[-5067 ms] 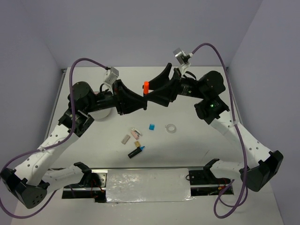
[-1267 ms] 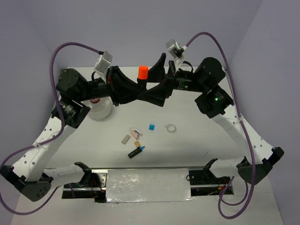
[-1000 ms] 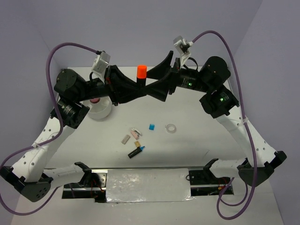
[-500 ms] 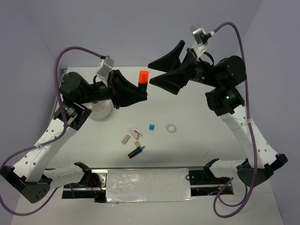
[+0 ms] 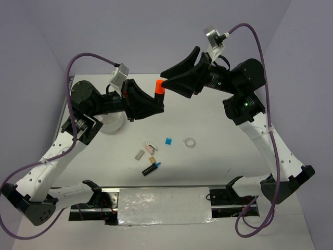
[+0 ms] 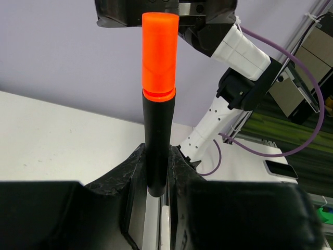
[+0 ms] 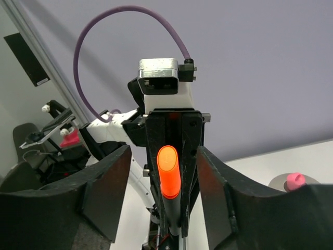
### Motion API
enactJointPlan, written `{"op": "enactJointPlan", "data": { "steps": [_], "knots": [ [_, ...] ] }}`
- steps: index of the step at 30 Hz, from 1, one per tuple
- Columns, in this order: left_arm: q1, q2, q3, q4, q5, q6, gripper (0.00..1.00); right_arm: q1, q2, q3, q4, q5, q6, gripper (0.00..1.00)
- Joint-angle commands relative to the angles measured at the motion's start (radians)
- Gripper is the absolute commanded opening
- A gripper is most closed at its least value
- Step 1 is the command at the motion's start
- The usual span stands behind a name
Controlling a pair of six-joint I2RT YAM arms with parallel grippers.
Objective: Sort the stationery into containers
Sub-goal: Close the pen cap on the pen.
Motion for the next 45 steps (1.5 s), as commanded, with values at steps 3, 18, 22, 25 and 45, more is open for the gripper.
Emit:
{"op": "enactJointPlan", "data": {
  "steps": [3, 18, 22, 25, 45],
  "knots": [
    [-0.002, -0.009, 0.008, 0.049, -0.003, 0.001, 0.00, 0.017, 0.007, 0.032, -0.002, 0.004, -0.030, 0.58],
    [-0.002, 0.017, 0.039, 0.017, -0.032, 0.007, 0.00, 0.040, 0.027, 0.035, -0.048, -0.001, -0.070, 0.15],
    [0.000, 0.037, 0.088, -0.002, -0.047, 0.007, 0.00, 0.041, 0.018, 0.002, -0.065, -0.011, -0.098, 0.05],
    [0.006, 0.066, 0.146, -0.010, -0.026, 0.007, 0.00, 0.040, 0.020, -0.035, -0.079, -0.039, -0.101, 0.05],
    [0.081, 0.089, 0.260, 0.068, 0.040, 0.132, 0.00, 0.060, -0.077, -0.405, 0.002, -0.304, 0.076, 0.00]
  ]
}}
